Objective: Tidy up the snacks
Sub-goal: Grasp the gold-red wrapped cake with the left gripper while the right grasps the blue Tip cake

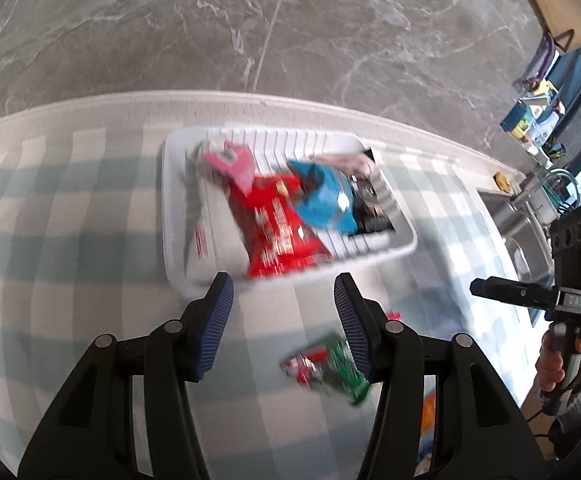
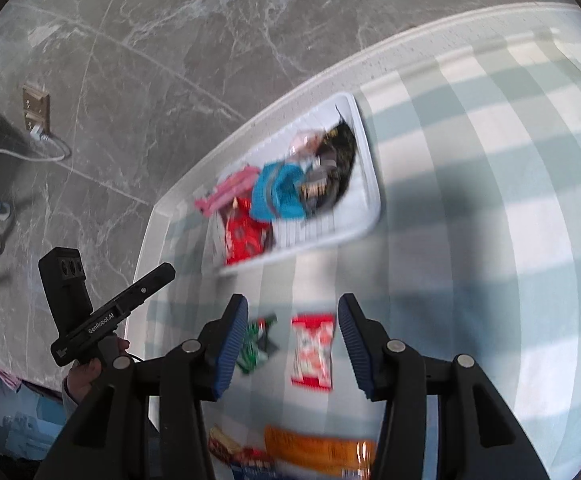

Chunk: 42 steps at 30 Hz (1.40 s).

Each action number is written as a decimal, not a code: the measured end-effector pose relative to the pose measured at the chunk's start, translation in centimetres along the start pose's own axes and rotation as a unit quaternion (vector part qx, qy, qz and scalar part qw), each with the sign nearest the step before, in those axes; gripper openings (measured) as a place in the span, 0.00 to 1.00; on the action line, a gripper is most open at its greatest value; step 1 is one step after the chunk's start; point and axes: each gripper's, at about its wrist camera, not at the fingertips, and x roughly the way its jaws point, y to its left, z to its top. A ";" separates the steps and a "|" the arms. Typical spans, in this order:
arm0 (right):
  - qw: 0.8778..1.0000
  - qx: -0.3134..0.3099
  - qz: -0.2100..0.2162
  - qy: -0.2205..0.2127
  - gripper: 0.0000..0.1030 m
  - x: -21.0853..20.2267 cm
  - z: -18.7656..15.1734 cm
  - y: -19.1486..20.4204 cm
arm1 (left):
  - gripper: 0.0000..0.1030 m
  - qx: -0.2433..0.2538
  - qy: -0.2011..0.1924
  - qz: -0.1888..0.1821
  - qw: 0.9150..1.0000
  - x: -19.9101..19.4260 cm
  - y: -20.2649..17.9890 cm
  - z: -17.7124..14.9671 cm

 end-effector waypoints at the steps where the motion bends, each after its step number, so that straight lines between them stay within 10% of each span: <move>1: 1.000 -0.002 0.000 0.003 0.50 -0.3 -0.9 0.0 | 0.50 -0.001 0.003 -0.002 1.000 -0.3 -0.2 -0.9; 25: 0.986 -0.136 -0.062 0.069 0.52 -3.0 -16.3 1.6 | 0.51 0.077 0.081 -0.007 0.994 -4.6 -7.3 -18.3; 33: 0.941 -0.307 -0.123 0.075 0.53 -2.7 -19.8 5.5 | 0.51 0.171 0.109 0.017 0.979 -4.9 -7.9 -21.8; 42: 0.854 -0.482 -0.173 0.091 0.53 -0.5 -22.2 7.9 | 0.51 0.353 0.150 0.066 0.921 -3.6 -8.7 -23.2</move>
